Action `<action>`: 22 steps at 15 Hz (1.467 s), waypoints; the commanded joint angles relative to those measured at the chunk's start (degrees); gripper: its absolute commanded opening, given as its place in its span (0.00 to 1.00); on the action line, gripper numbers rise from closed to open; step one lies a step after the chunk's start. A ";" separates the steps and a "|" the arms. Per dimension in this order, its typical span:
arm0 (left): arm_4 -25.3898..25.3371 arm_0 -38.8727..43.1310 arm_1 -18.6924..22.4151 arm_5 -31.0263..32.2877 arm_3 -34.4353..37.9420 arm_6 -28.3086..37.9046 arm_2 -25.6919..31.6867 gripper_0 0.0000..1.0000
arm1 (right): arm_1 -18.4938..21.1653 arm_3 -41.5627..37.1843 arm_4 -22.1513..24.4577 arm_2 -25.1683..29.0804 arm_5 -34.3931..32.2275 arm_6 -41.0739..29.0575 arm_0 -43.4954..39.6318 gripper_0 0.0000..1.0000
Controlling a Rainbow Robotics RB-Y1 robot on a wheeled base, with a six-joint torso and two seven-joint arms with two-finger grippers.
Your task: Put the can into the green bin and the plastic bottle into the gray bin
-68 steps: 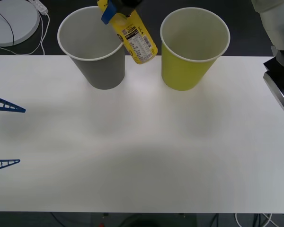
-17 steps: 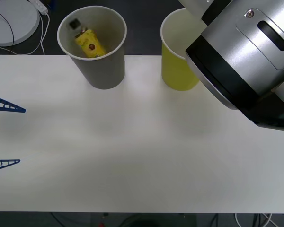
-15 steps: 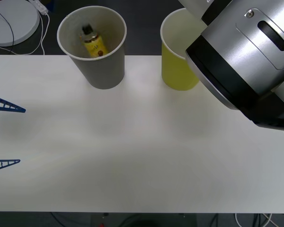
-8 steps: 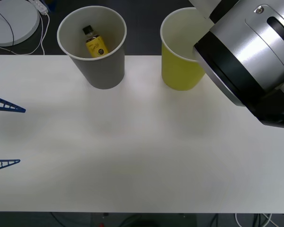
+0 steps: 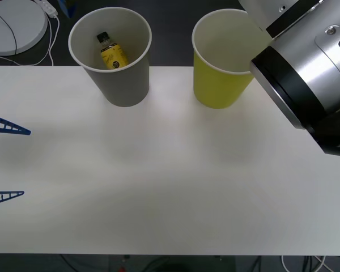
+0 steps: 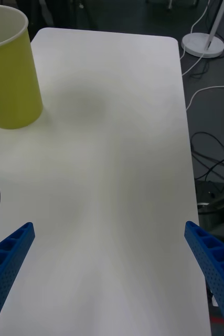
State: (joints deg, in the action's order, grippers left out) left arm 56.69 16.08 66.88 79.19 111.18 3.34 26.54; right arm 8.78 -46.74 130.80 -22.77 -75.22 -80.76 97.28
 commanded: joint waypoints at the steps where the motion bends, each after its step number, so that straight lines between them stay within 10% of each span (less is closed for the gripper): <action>1: 0.00 0.00 0.00 0.00 0.00 0.00 0.00 1.00 | 1.15 -5.20 -0.02 0.01 -1.60 -0.01 -2.36 1.00; 22: 0.00 0.00 0.00 0.00 0.00 0.00 0.00 1.00 | 14.07 -48.18 -5.03 1.15 -6.96 -0.01 -27.67 1.00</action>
State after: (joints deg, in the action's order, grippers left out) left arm 56.69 16.08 66.88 79.19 111.18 3.34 26.54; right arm 22.38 -93.24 125.91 -21.91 -82.19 -80.77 70.79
